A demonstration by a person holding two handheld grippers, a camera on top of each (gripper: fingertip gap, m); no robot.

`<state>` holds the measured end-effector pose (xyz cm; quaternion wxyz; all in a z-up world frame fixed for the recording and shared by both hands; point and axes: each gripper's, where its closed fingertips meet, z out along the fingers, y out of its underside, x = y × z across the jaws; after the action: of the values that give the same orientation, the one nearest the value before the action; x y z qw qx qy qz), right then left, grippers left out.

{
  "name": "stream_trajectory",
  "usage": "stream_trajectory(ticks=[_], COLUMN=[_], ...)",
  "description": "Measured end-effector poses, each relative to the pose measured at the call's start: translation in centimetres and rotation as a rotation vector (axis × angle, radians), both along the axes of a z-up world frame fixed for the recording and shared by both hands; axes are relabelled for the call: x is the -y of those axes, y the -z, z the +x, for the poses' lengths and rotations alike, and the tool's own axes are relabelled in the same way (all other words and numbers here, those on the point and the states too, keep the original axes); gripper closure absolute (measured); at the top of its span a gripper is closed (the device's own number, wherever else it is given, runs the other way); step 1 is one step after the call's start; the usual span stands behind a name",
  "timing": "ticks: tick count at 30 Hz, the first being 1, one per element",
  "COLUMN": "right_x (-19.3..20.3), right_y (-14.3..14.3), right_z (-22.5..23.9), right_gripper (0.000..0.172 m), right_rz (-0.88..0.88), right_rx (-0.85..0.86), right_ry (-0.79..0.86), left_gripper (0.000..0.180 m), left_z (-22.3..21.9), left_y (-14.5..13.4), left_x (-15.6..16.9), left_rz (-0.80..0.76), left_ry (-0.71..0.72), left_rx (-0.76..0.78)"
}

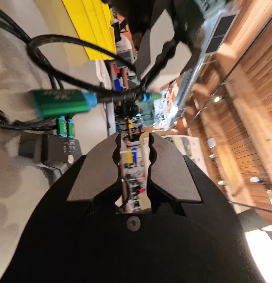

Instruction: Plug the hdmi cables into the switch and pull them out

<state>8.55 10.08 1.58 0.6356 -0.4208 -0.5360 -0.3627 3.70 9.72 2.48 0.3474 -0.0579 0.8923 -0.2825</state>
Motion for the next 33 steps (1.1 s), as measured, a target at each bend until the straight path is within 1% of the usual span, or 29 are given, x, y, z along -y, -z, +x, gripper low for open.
stream_trajectory(ticks=[2, 3, 5, 7, 9, 11, 12, 15, 18, 20, 22, 25, 28, 31, 33], right_x=[-0.1, -0.3, -0.4, -0.4, -0.5, -0.8, -1.2, -2.2, -2.9, -3.9, -5.0, -6.3, -6.9, -7.4, -7.6], right_y=[-0.2, 0.0, -0.1, -0.3, -0.4, -0.3, 0.1, 1.1, 1.9, 2.4, 2.7, 3.3, 3.8, 4.5, 5.3], right_z=[0.1, 0.2, 0.2, -0.2, -0.8, -1.2, -1.2, -0.8, -0.7, -0.3, 0.1, 0.4, 0.0, -0.2, -0.7], right_gripper=[0.128, 0.125, 0.113, 0.109, 0.113, 0.126, 0.147, 0.149, 0.149, 0.150, 0.150, 0.150, 0.150, 0.150, 0.150], right_rz=[0.117, 0.148, 0.215, 0.250, 0.264, 0.264, 0.235, 0.175, 0.072, -0.027, -0.127, -0.292, -0.421, -0.570, -0.687], right_rx=[0.065, 0.087, 0.081, 0.063, 0.066, 0.075, 0.091, 0.121, 0.142, 0.155, 0.142, 0.075, 0.044, -0.016, -0.076], right_ry=[0.004, 0.006, -0.002, -0.021, -0.043, -0.044, -0.036, 0.018, 0.058, 0.140, 0.242, 0.359, 0.429, 0.498, 0.518], left_gripper=[0.174, 0.174, 0.174, 0.174, 0.174, 0.174, 0.174, 0.172, 0.157, 0.149, 0.147, 0.140, 0.132, 0.119, 0.116], left_z=[1.6, 2.1, 3.0, 3.5, 3.7, 3.8, 3.9, 4.1, 3.8, 3.0, 1.9, 0.1, -1.5, -2.9, -3.5], left_y=[0.7, 1.0, 1.2, 1.5, 2.1, 2.9, 3.2, 3.8, 4.0, 3.5, 3.0, 2.9, 3.5, 4.9, 5.4], left_x=[1.1, 1.5, 1.9, 2.1, 2.0, 1.8, 1.6, 0.2, -1.8, -2.7, -3.3, -3.9, -3.7, -1.5, -0.2], left_rz=[-0.105, -0.157, -0.251, -0.338, -0.391, -0.420, -0.435, -0.446, -0.455, -0.481, -0.501, -0.517, -0.609, -0.718, -0.749], left_ry=[0.039, 0.053, 0.068, 0.079, 0.081, 0.072, 0.063, -0.035, -0.184, -0.269, -0.342, -0.458, -0.558, -0.583, -0.604], left_rx=[0.001, -0.002, -0.001, -0.002, -0.014, -0.027, -0.025, 0.014, 0.077, 0.131, 0.177, 0.178, 0.132, 0.021, -0.006])
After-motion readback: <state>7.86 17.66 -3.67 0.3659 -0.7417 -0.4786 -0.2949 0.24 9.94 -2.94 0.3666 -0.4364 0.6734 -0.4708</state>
